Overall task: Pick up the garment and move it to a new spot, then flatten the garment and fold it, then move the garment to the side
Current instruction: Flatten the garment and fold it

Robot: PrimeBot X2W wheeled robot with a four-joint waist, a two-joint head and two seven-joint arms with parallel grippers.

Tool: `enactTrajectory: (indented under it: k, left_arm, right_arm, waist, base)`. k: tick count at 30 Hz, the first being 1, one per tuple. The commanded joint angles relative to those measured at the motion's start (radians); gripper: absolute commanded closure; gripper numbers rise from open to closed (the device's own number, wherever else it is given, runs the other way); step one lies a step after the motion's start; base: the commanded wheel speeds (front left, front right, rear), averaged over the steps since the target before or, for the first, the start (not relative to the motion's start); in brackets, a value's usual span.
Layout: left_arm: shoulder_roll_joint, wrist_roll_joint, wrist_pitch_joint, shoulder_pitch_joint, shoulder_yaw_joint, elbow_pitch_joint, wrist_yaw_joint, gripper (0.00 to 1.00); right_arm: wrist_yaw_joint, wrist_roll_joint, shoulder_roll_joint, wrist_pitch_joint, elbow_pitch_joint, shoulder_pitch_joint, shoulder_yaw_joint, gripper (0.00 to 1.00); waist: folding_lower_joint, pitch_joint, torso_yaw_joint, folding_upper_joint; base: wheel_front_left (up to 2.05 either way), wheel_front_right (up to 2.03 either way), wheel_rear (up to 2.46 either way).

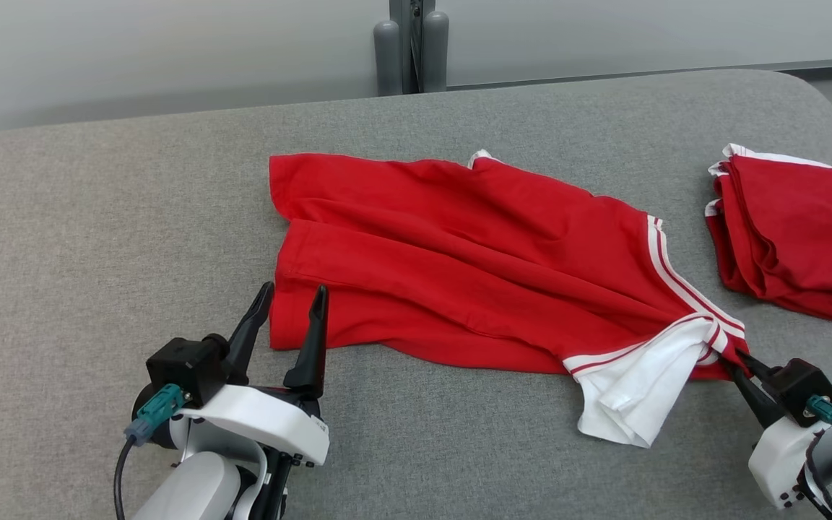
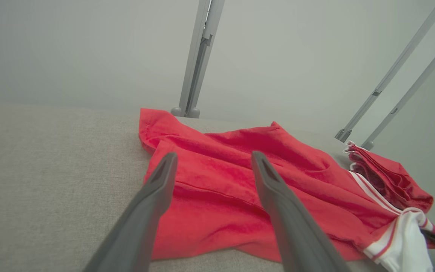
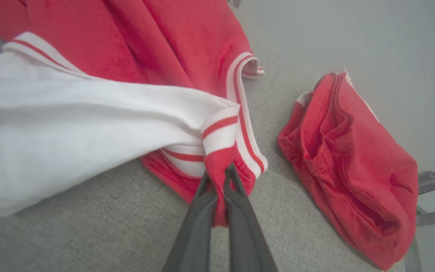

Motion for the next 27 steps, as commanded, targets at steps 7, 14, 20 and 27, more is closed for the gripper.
enactTrajectory:
  k: [7,14,20,27]
  left_arm:
    - [0.01,-0.004,-0.005,0.017,0.011,-0.012,0.012,0.0]
    - [0.011,0.005,-0.014,0.04,0.021,-0.025,0.018,0.0]
    - [0.01,0.014,-0.018,0.052,0.017,-0.04,0.021,0.0]
    - [0.012,0.014,-0.017,0.055,0.011,-0.049,0.023,0.0]
  right_arm:
    - [0.0,0.022,-0.03,-0.006,-0.083,0.069,-0.086,0.0]
    - [0.0,0.046,-0.022,-0.005,-0.228,0.194,-0.251,0.0]
    - [0.0,0.2,0.092,0.011,-0.329,0.268,-0.355,0.0]
    - [0.0,0.381,0.245,0.152,-0.404,0.303,-0.356,0.0]
  waist:
    - [0.0,-0.011,-0.022,-0.0001]
    - [0.0,-0.032,-0.044,-0.0001]
    - [0.0,-0.045,-0.043,-0.0001]
    - [0.0,-0.046,-0.017,-0.0001]
  base:
    - [0.0,0.0,0.0]
    - [0.0,0.0,0.0]
    - [0.0,0.0,0.0]
    - [0.0,0.0,0.0]
